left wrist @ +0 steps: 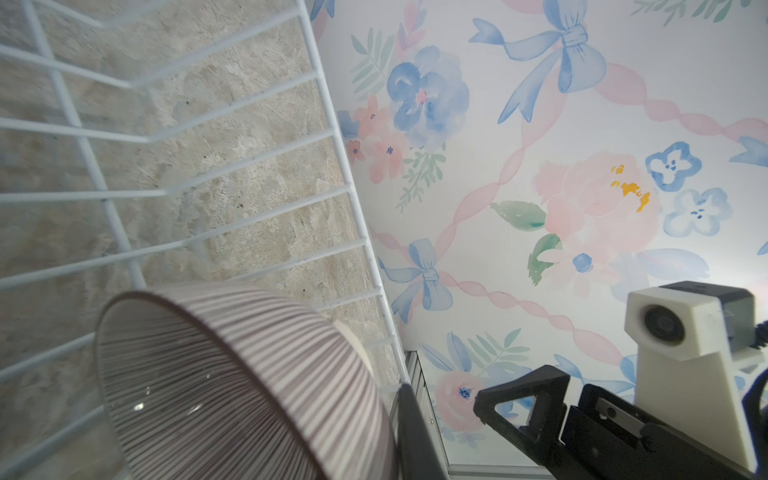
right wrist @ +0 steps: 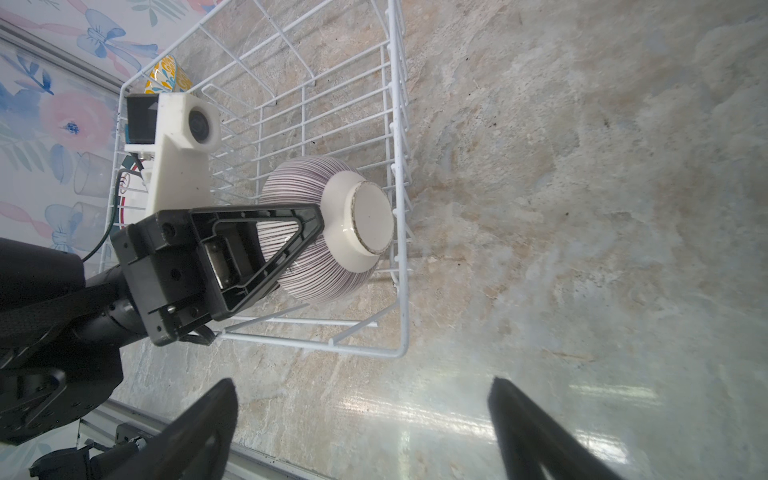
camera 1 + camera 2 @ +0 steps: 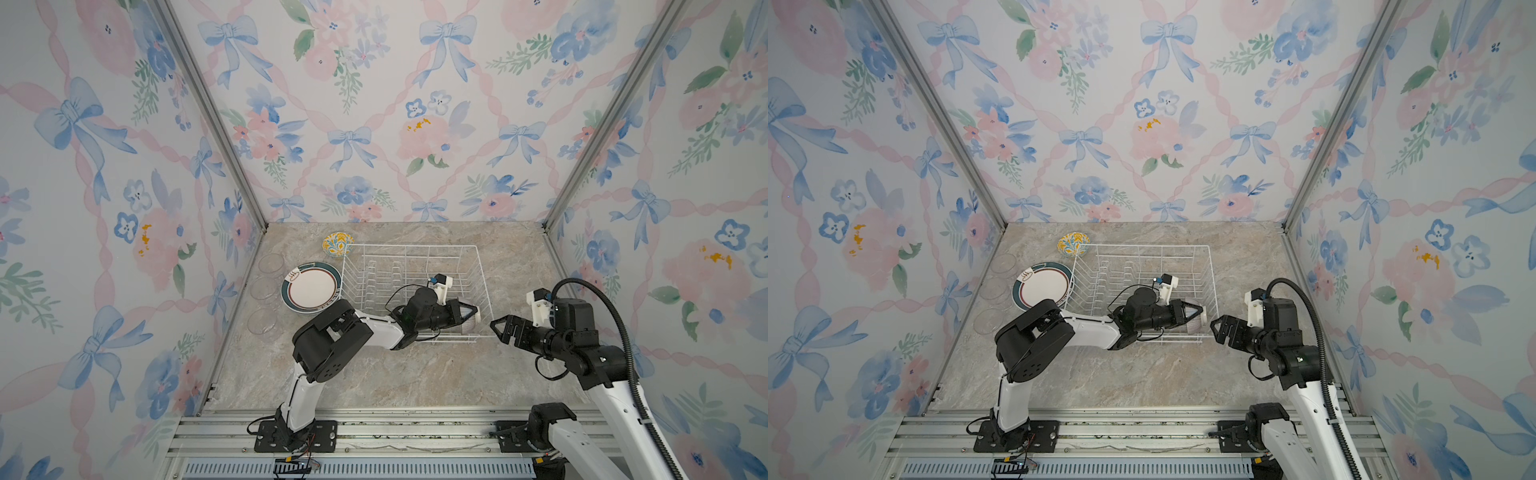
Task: Unload the mixed dishes from the dish rack
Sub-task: 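Lift the purple-striped bowl out of the rack with the left gripper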
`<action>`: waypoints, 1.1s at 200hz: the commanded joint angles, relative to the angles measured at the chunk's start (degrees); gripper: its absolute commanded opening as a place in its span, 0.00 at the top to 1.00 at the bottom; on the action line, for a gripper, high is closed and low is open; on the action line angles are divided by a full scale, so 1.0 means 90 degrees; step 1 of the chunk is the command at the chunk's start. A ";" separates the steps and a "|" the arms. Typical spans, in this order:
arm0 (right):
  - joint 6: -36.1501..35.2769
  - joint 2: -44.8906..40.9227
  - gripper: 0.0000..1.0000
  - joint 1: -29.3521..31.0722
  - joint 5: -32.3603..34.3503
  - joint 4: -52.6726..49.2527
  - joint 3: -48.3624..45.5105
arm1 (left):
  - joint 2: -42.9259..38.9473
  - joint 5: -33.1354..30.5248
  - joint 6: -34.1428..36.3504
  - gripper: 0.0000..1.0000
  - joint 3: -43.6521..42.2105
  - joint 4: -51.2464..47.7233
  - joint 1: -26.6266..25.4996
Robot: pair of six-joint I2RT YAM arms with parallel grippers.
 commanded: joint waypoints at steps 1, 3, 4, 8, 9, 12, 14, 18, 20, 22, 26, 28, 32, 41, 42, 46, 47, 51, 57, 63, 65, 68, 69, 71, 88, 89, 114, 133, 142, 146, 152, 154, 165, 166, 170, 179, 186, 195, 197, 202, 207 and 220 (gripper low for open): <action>-0.0085 -0.0051 0.03 -0.0066 -0.0031 -0.0125 0.0036 | 0.0221 -0.0016 0.0158 1.00 -0.0044 -0.0603 0.0068; -0.0085 -0.0051 0.04 -0.0067 -0.0033 -0.0126 0.0040 | 0.0216 -0.0015 0.0149 1.00 -0.0044 -0.0602 0.0072; -0.0085 -0.0051 0.03 -0.0070 -0.0034 -0.0126 0.0041 | 0.0218 -0.0017 0.0150 1.00 -0.0044 -0.0604 0.0073; -0.0085 -0.0051 0.03 -0.0065 -0.0036 -0.0121 0.0036 | 0.0223 0.0002 0.0152 1.00 -0.0040 -0.0613 0.0079; -0.0085 -0.0051 0.03 -0.0069 -0.0035 -0.0118 0.0034 | 0.0222 0.0002 0.0152 1.00 -0.0037 -0.0609 0.0086; -0.0085 -0.0051 0.04 -0.0065 -0.0034 -0.0116 0.0032 | 0.0222 0.0018 0.0152 1.00 -0.0032 -0.0621 0.0091; -0.0080 -0.0051 0.03 -0.0067 -0.0034 -0.0109 0.0027 | 0.0221 0.0023 0.0152 1.00 -0.0027 -0.0624 0.0092; -0.0073 -0.0051 0.04 -0.0069 -0.0034 -0.0092 0.0015 | 0.0220 0.0035 0.0157 1.00 -0.0025 -0.0632 0.0094; -0.0067 -0.0051 0.04 -0.0065 -0.0034 -0.0083 0.0005 | 0.0216 0.0034 0.0153 1.00 -0.0025 -0.0634 0.0100; -0.0066 -0.0051 0.03 -0.0069 -0.0034 -0.0074 0.0003 | 0.0212 0.0031 0.0152 1.00 -0.0030 -0.0642 0.0099; -0.0052 -0.0051 0.03 -0.0069 -0.0043 -0.0051 -0.0007 | 0.0203 0.0033 0.0161 1.00 -0.0026 -0.0661 0.0094; -0.0050 -0.0044 0.03 -0.0067 -0.0043 -0.0036 -0.0015 | 0.0196 0.0034 0.0162 1.00 -0.0025 -0.0675 0.0095; -0.0032 -0.0044 0.03 -0.0066 -0.0060 -0.0013 -0.0034 | 0.0191 0.0023 0.0178 1.00 -0.0026 -0.0703 0.0099; -0.0023 -0.0015 0.03 -0.0069 -0.0083 0.0029 -0.0039 | 0.0160 0.0004 0.0226 1.00 -0.0018 -0.0789 0.0105; -0.0020 -0.0013 0.03 -0.0071 -0.0088 0.0030 -0.0038 | 0.0156 0.0007 0.0228 1.00 -0.0016 -0.0800 0.0109; -0.0026 0.0002 0.03 -0.0073 -0.0106 0.0040 -0.0039 | 0.0153 -0.0004 0.0255 1.00 0.0002 -0.0835 0.0106; -0.0026 0.0005 0.03 -0.0068 -0.0109 0.0040 -0.0038 | 0.0148 -0.0011 0.0262 1.00 0.0003 -0.0852 0.0109; -0.0017 0.0019 0.03 -0.0070 -0.0116 0.0040 -0.0030 | 0.0143 -0.0018 0.0285 1.00 0.0011 -0.0892 0.0103; -0.0019 0.0036 0.03 -0.0065 -0.0130 0.0040 -0.0020 | 0.0134 -0.0027 0.0315 1.00 0.0020 -0.0943 0.0109; -0.0024 0.0046 0.03 -0.0066 -0.0132 0.0031 -0.0008 | 0.0117 -0.0035 0.0344 1.00 0.0045 -0.1005 0.0104; -0.0026 0.0047 0.03 -0.0067 -0.0134 0.0031 -0.0008 | 0.0111 -0.0040 0.0354 1.00 0.0049 -0.1025 0.0108; -0.0035 0.0044 0.03 -0.0071 -0.0138 0.0035 -0.0005 | 0.0105 -0.0040 0.0371 1.00 0.0068 -0.1049 0.0107; -0.0035 0.0046 0.03 -0.0067 -0.0140 0.0033 -0.0001 | 0.0104 -0.0039 0.0374 1.00 0.0075 -0.1057 0.0105; -0.0031 0.0042 0.03 -0.0065 -0.0136 0.0031 -0.0004 | 0.0103 -0.0048 0.0383 1.00 0.0081 -0.1082 0.0108; -0.0032 0.0027 0.03 -0.0069 -0.0141 0.0041 0.0016 | 0.0024 -0.0100 0.0481 1.00 0.0141 -0.1252 0.0107; -0.0029 0.0027 0.03 -0.0066 -0.0137 0.0041 0.0019 | 0.0025 -0.0103 0.0487 1.00 0.0146 -0.1266 0.0110; -0.0017 0.0042 0.04 -0.0072 -0.0143 0.0050 0.0060 | -0.0127 -0.0215 0.0736 1.00 0.0300 -0.1716 0.0106; 0.0007 0.0066 0.03 -0.0064 -0.0188 0.0078 0.0089 | -0.0260 -0.0302 0.0924 1.00 0.0393 -0.2039 0.0101; 0.0032 0.0076 0.03 -0.0064 -0.0215 0.0103 0.0112 | -0.0330 -0.0356 0.1002 1.00 0.0420 -0.2190 0.0101; 0.0041 0.0084 0.03 -0.0065 -0.0218 0.0108 0.0118 | -0.0368 -0.0382 0.1049 1.00 0.0438 -0.2263 0.0103; 0.0049 0.0091 0.03 -0.0065 -0.0228 0.0126 0.0138 | -0.0420 -0.0430 0.1118 1.00 0.0461 -0.2374 0.0098; 0.0049 0.0094 0.03 -0.0064 -0.0229 0.0127 0.0146 | -0.0435 -0.0443 0.1143 1.00 0.0470 -0.2419 0.0096; 0.0076 0.0104 0.03 -0.0072 -0.0261 0.0148 0.0183 | -0.0555 -0.0536 0.1257 1.00 0.0508 -0.2624 0.0107; 0.0079 0.0105 0.03 -0.0073 -0.0260 0.0152 0.0186 | -0.0563 -0.0546 0.1271 1.00 0.0510 -0.2640 0.0100; 0.0080 0.0108 0.03 -0.0069 -0.0272 0.0163 0.0201 | -0.0601 -0.0577 0.1314 1.00 0.0520 -0.2695 0.0097; 0.0107 0.0114 0.04 -0.0065 -0.0297 0.0185 0.0235 | -0.0696 -0.0654 0.1416 1.00 0.0548 -0.2868 0.0102; 0.0118 0.0109 0.03 -0.0070 -0.0314 0.0201 0.0261 | -0.0775 -0.0717 0.1495 1.00 0.0577 -0.2995 0.0098; 0.0129 0.0095 0.03 -0.0065 -0.0341 0.0223 0.0285 | -0.0865 -0.0806 0.1601 1.00 0.0610 -0.3187 0.0097; 0.0130 0.0081 0.03 -0.0064 -0.0345 0.0232 0.0285 | -0.0888 -0.0830 0.1625 1.00 0.0625 -0.3223 0.0094; 0.0138 0.0075 0.03 -0.0068 -0.0346 0.0254 0.0298 | -0.0939 -0.0888 0.1683 1.00 0.0649 -0.3339 0.0093; 0.0149 0.0057 0.03 -0.0064 -0.0347 0.0263 0.0303 | -0.0989 -0.0938 0.1743 1.00 0.0689 -0.3460 0.0098; 0.0173 0.0013 0.03 -0.0069 -0.0343 0.0303 0.0304 | -0.1123 -0.1102 0.1924 1.00 0.0768 -0.3744 0.0097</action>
